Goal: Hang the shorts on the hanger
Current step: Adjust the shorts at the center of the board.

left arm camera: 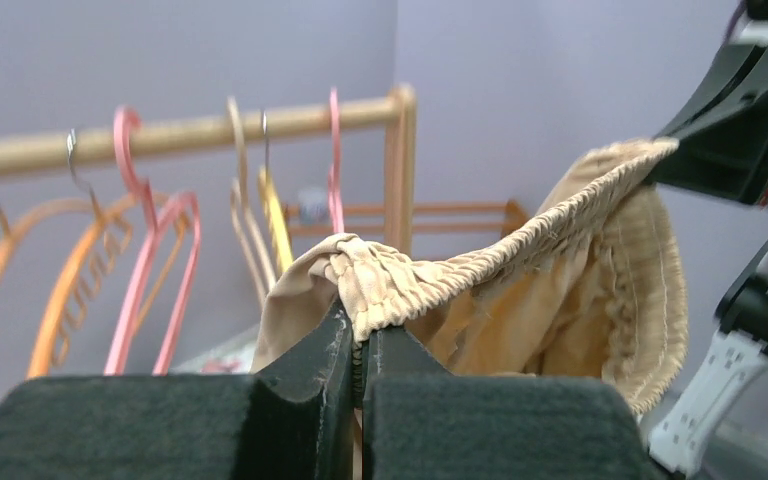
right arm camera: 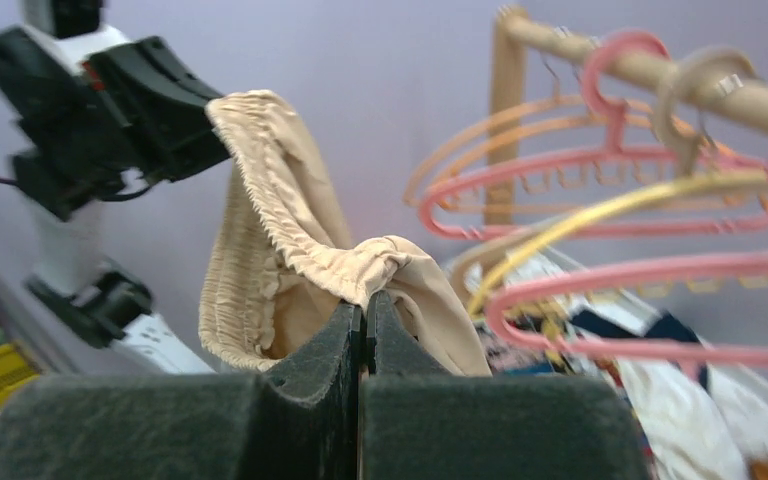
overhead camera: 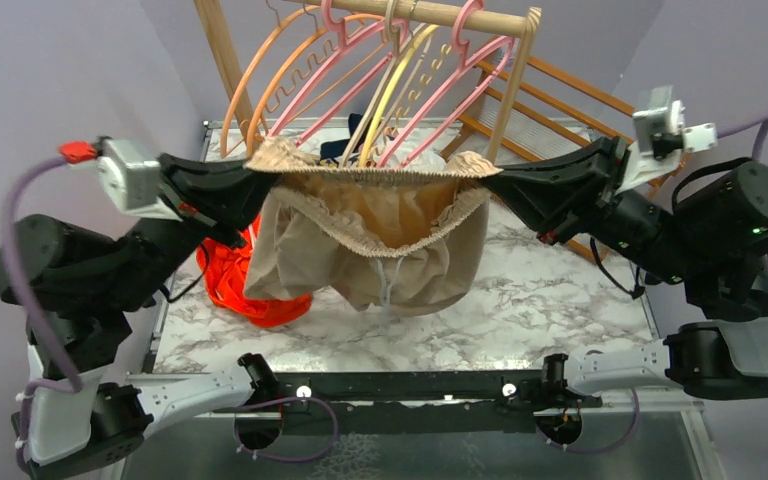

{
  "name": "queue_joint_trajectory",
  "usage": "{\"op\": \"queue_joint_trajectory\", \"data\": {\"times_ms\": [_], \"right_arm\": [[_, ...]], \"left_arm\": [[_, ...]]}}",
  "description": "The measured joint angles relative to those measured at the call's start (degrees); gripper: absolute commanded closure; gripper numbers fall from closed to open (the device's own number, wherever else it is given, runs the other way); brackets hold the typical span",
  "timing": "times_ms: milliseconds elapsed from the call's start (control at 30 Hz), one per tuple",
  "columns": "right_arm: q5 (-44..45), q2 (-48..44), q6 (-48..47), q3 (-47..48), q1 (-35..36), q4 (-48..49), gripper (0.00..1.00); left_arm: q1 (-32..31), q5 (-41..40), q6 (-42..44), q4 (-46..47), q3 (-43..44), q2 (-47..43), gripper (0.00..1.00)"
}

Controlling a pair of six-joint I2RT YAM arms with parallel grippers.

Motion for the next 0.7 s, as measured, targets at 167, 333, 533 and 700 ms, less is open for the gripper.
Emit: {"op": "queue_joint_trajectory", "data": {"times_ms": [167,333,533,700], "right_arm": [[-9.6,-0.42,-1.01,2.34,0.04,4.72,0.99],[-8.17,-5.77,-0.98,-8.98,0.07,7.3,0.99],[-5.09,1.14,-2.38,-4.9,0.07,1.51,0.99],[-12.83,7.3,-3.52,12.9,0.07,2.62,0.99]], "left_arm": [[0.0,4.0,1.22,4.87,6.93,2.43,1.0],[0.0,3.39,1.09,6.88,-4.66,-5.44,1.0],[0.0,0.68,1.99,2.86,-5.27,-4.35,1.0],[0.0,4.15,3.76,4.13,16.85,6.36,1.0]]}}
